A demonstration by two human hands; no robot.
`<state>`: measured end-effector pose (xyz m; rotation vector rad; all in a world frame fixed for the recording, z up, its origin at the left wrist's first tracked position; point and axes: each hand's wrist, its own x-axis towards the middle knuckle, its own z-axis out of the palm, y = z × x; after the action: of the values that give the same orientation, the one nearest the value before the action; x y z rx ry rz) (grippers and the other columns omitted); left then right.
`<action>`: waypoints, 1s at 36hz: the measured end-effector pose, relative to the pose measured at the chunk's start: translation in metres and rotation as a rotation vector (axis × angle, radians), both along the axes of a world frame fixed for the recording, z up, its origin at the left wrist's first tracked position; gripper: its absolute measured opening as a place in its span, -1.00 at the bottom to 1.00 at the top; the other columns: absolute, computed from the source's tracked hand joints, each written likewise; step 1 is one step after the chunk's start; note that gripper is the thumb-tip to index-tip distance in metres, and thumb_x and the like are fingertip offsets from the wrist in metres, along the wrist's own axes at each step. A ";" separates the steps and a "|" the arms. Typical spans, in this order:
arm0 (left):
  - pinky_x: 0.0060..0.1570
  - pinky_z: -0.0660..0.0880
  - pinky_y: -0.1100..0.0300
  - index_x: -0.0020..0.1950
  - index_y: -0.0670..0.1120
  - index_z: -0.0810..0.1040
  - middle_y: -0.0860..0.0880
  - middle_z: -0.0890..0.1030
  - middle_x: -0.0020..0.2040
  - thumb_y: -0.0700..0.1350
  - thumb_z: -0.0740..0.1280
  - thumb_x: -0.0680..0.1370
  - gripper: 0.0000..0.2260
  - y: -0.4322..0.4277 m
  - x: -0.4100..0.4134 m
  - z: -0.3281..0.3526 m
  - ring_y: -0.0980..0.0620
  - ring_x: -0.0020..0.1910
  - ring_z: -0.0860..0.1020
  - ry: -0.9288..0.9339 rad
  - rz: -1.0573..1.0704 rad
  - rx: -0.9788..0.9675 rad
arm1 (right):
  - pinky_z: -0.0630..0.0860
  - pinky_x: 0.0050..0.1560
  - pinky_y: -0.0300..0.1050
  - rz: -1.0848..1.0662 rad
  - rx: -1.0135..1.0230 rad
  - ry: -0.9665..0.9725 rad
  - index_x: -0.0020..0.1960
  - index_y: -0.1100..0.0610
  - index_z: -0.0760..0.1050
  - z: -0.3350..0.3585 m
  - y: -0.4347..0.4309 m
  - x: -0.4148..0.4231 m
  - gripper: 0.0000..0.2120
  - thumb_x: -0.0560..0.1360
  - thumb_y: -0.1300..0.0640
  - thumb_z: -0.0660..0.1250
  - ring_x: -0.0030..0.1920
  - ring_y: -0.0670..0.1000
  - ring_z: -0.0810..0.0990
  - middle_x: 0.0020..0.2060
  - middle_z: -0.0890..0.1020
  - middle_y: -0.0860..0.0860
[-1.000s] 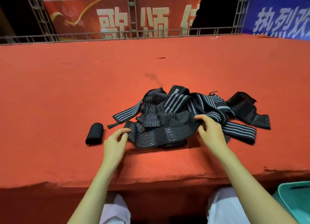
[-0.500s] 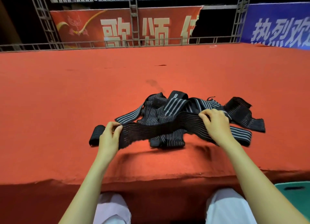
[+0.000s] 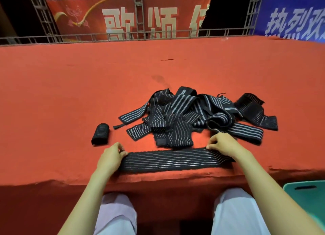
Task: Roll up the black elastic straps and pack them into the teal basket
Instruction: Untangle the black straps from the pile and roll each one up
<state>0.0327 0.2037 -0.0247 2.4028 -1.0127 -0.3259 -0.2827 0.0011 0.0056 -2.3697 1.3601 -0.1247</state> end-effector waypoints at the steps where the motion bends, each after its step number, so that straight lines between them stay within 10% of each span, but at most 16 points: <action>1: -0.08 0.44 0.03 -0.12 -0.04 0.44 -0.15 0.61 -0.05 -0.06 0.39 0.51 -0.86 -0.001 -0.001 -0.001 -0.19 -0.01 0.55 -0.022 0.005 0.013 | 0.48 0.10 -0.05 -0.005 -0.012 0.027 -0.33 -0.10 0.54 -0.003 0.001 0.001 -0.82 0.42 0.02 0.44 0.05 0.02 0.59 -0.15 0.66 -0.07; 10: -0.05 0.40 -0.06 -0.01 -0.14 0.59 -0.15 0.55 -0.06 -0.26 0.41 0.41 -0.83 -0.006 -0.033 -0.011 -0.24 -0.01 0.47 -0.404 -0.076 -0.164 | 0.21 0.32 0.10 0.022 -0.521 0.105 0.07 0.07 0.57 -0.025 0.017 0.008 -0.81 0.46 0.08 0.39 0.25 0.13 0.38 0.09 0.50 0.02; 17: 0.03 0.43 0.02 -0.05 -0.04 0.58 -0.03 0.56 -0.05 0.17 0.29 0.49 -0.71 -0.022 -0.083 -0.016 -0.10 0.01 0.48 -0.344 -0.284 -0.111 | 0.39 0.03 -0.05 0.090 -0.357 -0.082 0.02 0.10 0.54 -0.035 0.045 0.023 -0.84 0.54 0.04 0.29 0.10 0.08 0.48 -0.05 0.54 0.02; 28: 0.15 0.33 0.19 0.22 -0.06 0.50 0.03 0.46 0.17 -0.12 0.30 0.56 -0.76 -0.058 -0.084 0.005 0.03 0.22 0.39 -0.212 -0.303 -0.313 | 0.29 0.31 -0.11 0.227 -0.225 -0.278 0.42 0.01 0.27 -0.023 0.050 0.077 -0.36 0.42 -0.02 0.45 0.36 0.01 0.23 0.33 0.29 0.00; 32: 0.23 0.33 0.17 0.28 -0.05 0.49 0.05 0.44 0.24 -0.09 0.30 0.56 -0.72 -0.074 -0.083 0.012 0.06 0.28 0.38 -0.171 -0.412 -0.278 | 0.40 0.15 -0.05 0.138 -0.318 -0.254 0.24 0.09 0.44 -0.026 0.038 0.093 -0.70 0.52 0.11 0.32 0.25 0.08 0.42 0.21 0.47 0.02; 36: 0.22 0.39 0.10 0.28 -0.04 0.49 0.04 0.48 0.25 0.00 0.29 0.57 -0.70 -0.085 -0.081 0.011 0.04 0.25 0.44 -0.136 -0.482 -0.148 | 0.37 -0.04 -0.18 -0.050 -0.183 -0.764 0.03 0.19 0.51 -0.010 0.028 0.093 -0.89 0.56 0.18 0.28 -0.02 0.05 0.57 -0.11 0.61 0.00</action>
<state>-0.0485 0.1184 -0.0132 2.0491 -1.6193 -0.2430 -0.1900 0.0290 -0.0046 -2.0614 1.0434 -1.0813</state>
